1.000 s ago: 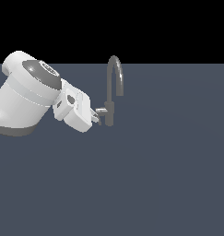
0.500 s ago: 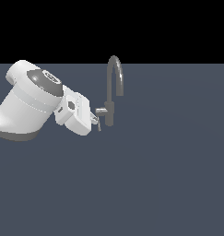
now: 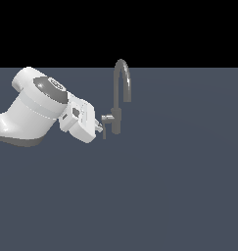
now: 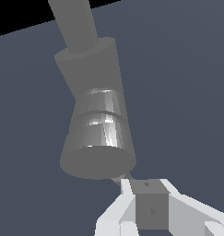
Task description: Turn on the faucet by rotating a designated handle.
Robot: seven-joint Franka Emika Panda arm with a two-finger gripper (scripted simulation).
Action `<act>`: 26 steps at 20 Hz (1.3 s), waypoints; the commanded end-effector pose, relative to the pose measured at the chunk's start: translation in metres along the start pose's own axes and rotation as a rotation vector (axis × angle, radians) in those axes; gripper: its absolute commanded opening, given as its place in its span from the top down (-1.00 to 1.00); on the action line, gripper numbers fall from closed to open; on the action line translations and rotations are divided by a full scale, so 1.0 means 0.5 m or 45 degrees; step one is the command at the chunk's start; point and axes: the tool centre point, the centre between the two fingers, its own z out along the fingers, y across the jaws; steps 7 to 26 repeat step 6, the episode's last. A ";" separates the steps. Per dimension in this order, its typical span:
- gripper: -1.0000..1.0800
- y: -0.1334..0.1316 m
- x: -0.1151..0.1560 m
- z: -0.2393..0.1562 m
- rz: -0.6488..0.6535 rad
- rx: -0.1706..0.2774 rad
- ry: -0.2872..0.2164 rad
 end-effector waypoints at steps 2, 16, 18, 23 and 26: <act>1.00 0.017 -0.027 0.069 -0.031 -0.042 0.020; 1.00 0.011 -0.038 0.086 -0.033 -0.052 0.021; 1.00 0.011 -0.038 0.086 -0.033 -0.052 0.021; 1.00 0.011 -0.038 0.086 -0.033 -0.052 0.021; 1.00 0.011 -0.038 0.086 -0.033 -0.052 0.021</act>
